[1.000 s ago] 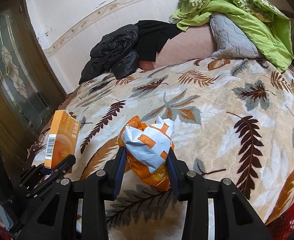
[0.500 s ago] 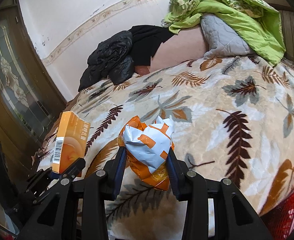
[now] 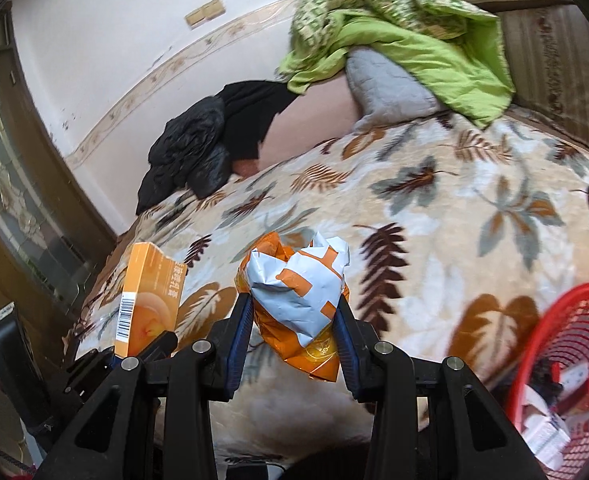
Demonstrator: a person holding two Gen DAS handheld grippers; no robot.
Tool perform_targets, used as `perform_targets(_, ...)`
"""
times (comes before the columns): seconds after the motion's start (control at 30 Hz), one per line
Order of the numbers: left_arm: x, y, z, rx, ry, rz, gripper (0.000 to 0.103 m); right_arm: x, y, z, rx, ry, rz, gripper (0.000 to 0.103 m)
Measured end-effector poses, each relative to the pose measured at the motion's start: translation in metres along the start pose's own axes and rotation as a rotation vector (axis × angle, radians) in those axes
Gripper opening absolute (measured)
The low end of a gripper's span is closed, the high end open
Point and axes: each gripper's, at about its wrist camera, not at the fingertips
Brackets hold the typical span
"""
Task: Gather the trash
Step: 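Carry the orange box and wrapper over the red wastebasket with both tools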
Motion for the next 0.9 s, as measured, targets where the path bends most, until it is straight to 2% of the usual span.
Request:
perform_targets(0.47,-0.052,0.024,0.008,-0.024,-0.103,-0.108,0.023,-0.067,0.06,-0.014,-0.043,-0.123,-0.113,0.043)
perform_targets(0.77,-0.089,0.041,0.024,-0.035,-0.173,-0.244,0.023,-0.122,0.106,-0.028,-0.062,-0.225,-0.237,0.043)
perform_targets(0.9,-0.114,0.044,0.032,-0.018,-0.204,-0.337,0.023,-0.147,0.123,-0.034,-0.062,-0.283,-0.279,0.043)
Point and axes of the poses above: each gripper's, at about its wrist camera, not at the fingertips, and y roughly against the way its jaws point, x to its left, z to its top, and after that the axes turned 6 degrees about x, right-handed
